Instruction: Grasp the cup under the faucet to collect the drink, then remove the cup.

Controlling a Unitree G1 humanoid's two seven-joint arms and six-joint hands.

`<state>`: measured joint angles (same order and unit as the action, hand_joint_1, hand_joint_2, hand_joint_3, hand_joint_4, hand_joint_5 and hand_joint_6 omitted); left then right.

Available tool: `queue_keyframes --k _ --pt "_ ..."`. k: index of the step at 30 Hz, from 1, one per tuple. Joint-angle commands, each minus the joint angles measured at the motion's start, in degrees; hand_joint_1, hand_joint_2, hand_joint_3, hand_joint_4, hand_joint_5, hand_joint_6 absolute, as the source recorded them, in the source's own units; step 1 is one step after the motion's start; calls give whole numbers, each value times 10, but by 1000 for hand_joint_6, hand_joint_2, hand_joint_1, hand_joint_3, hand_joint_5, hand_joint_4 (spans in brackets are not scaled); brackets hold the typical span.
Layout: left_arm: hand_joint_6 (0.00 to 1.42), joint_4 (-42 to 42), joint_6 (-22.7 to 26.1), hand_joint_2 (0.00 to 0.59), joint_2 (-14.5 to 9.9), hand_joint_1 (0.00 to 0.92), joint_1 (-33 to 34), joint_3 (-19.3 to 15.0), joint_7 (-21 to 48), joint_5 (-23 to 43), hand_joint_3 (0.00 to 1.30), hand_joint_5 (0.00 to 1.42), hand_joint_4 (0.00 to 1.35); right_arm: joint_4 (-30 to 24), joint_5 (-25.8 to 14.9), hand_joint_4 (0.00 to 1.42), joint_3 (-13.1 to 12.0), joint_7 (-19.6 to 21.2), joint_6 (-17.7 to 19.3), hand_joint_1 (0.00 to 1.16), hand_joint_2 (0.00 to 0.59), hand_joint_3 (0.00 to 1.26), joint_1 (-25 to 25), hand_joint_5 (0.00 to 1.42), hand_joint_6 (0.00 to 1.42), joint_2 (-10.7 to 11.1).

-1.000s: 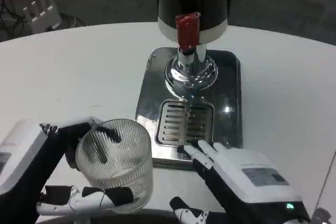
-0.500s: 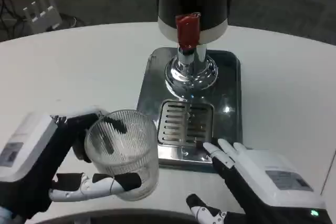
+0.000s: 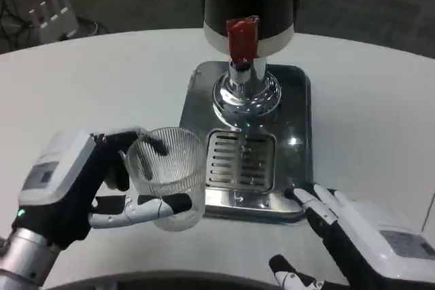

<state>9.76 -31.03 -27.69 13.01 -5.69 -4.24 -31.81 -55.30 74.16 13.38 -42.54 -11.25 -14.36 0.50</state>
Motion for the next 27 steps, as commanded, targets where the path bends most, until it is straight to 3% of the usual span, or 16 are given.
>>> queue_keyframes --k 1,14,27 --pt "995 53 12 263 -5 369 55 17 -39 -17 952 985 981 -19 -11 0 -9 9 11 350 432 84 -16 0 31 -2" --pt "1012 210 39 263 -15 369 187 83 -97 -48 952 985 981 -37 -29 0 -24 5 18 353 431 84 -37 0 44 -7" --pt "1020 323 58 263 1 369 308 157 -126 -61 952 985 981 -47 -53 0 -49 8 23 354 431 84 -50 0 61 -2"
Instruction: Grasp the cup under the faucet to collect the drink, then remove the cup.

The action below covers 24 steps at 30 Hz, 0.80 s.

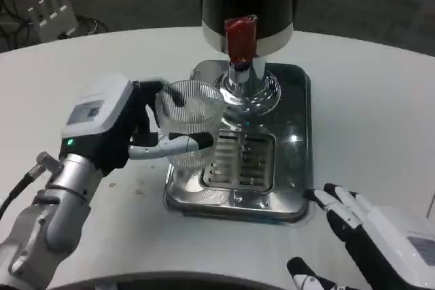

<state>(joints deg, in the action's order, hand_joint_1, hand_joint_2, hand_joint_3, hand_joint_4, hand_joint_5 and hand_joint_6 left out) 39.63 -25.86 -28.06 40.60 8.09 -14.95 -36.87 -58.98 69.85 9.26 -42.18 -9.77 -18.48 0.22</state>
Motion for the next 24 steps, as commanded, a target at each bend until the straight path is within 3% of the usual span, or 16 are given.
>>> queue_keyframes --k 1,6,13,18,24 --pt "1020 37 9 263 7 369 43 28 -21 -12 952 985 981 -10 -13 0 -12 3 8 354 431 84 -10 0 62 2" --pt "1021 99 15 263 20 369 86 57 -31 -21 952 985 981 -10 -24 0 -29 2 19 354 435 84 -11 0 63 5" --pt "1020 109 5 263 28 369 106 86 -36 -24 952 985 981 -9 -27 0 -25 -7 13 354 437 84 -3 0 71 3" --pt "987 89 -2 260 15 366 97 102 -28 -27 934 962 947 -4 -24 0 -18 -2 14 354 437 84 -7 0 76 3" --pt "813 75 5 224 -7 300 85 113 -14 -29 819 836 810 3 -25 0 -13 -2 13 354 437 84 2 0 78 3"
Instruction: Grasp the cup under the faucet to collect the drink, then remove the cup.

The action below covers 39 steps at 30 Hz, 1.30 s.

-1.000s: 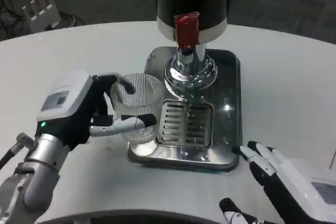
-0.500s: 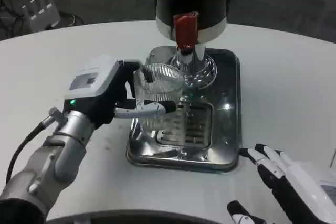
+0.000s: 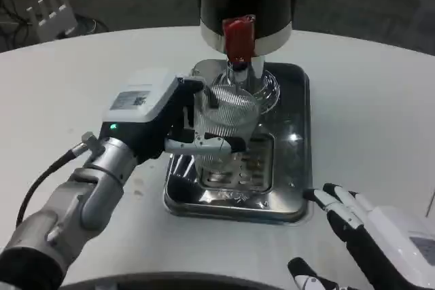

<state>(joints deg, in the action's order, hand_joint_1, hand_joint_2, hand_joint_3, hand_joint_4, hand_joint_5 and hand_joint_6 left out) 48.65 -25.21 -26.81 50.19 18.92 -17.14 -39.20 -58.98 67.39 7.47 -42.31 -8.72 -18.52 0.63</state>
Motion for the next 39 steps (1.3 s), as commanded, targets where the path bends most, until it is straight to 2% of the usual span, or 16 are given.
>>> queue_keyframes --k 1,2,5,7,11,20,24,33,39 --pt "764 -18 -1 209 -24 291 -13 5 11 -6 797 783 750 4 -1 0 5 -1 2 354 437 84 4 0 78 -1" --pt "684 -21 -1 194 -28 280 -16 5 13 -6 764 697 666 5 0 0 7 -2 2 354 437 84 6 1 81 -1" --pt "593 -27 1 169 -37 255 -20 6 24 -4 714 621 574 5 2 0 10 -2 3 354 437 85 6 2 86 0" --pt "502 -30 5 140 -40 213 -21 6 32 -3 603 475 433 5 0 0 8 -1 1 354 437 88 6 3 88 -1" --pt "443 -30 12 119 -42 174 -18 10 57 -2 519 389 348 4 -2 0 6 -1 0 354 437 92 6 13 104 0" --pt "414 -26 14 122 -35 148 -7 16 91 -2 454 354 292 5 -5 0 3 0 0 354 437 94 5 15 109 2" --pt "393 -25 7 149 -30 139 4 20 113 5 390 339 267 7 -6 0 4 0 0 354 437 95 7 24 121 2" --pt "375 -29 -5 155 -34 122 8 16 135 16 233 279 166 9 -7 0 6 1 0 354 437 95 4 26 125 0" --pt "328 -45 -27 105 -47 58 -6 4 139 38 169 175 9 10 -7 0 8 1 -1 354 437 101 2 26 127 -1"
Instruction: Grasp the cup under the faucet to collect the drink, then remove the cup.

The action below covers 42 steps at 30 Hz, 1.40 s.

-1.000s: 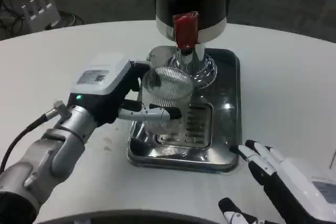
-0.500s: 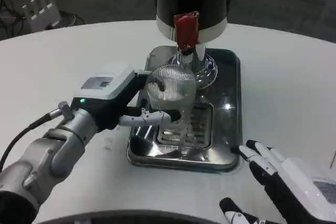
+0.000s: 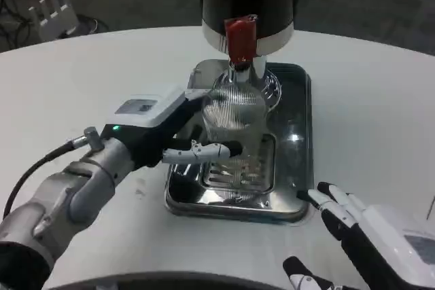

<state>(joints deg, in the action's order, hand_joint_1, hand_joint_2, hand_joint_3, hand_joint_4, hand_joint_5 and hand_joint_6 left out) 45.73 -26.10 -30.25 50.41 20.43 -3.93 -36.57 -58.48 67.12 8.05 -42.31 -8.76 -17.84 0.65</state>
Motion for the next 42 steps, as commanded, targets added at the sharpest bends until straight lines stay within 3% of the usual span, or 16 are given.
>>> queue_keyframes --k 1,9,15,22,27,31,37,42 --pt "311 -19 -20 104 -14 47 -10 -14 7 14 163 165 2 5 -4 0 1 2 -1 354 437 102 -5 28 127 -1" --pt "294 -78 -31 90 -43 36 -49 -48 13 38 179 150 0 4 -8 0 1 0 -2 354 437 104 -3 35 128 0" --pt "312 -158 -31 84 -70 18 -110 -109 36 98 202 159 31 2 -15 0 -1 2 -4 354 437 109 1 36 128 -1" --pt "347 -250 -39 86 -75 0 -170 -192 61 193 224 227 141 6 -18 0 2 0 -6 354 437 116 3 37 128 -1" --pt "353 -306 -25 87 -69 0 -170 -232 94 260 254 268 203 6 -16 0 5 0 -5 354 437 122 4 37 128 1" --pt "412 -329 -27 87 -70 0 -142 -236 135 288 247 351 241 4 -9 0 13 3 5 354 437 123 7 37 128 6" --pt "424 -317 6 82 -36 0 -73 -214 235 357 250 359 273 10 0 0 14 1 -3 354 437 124 19 42 128 0" --pt "439 -288 12 83 -11 0 -30 -195 277 361 224 367 256 11 1 1 10 2 -7 354 437 124 16 47 128 -2"
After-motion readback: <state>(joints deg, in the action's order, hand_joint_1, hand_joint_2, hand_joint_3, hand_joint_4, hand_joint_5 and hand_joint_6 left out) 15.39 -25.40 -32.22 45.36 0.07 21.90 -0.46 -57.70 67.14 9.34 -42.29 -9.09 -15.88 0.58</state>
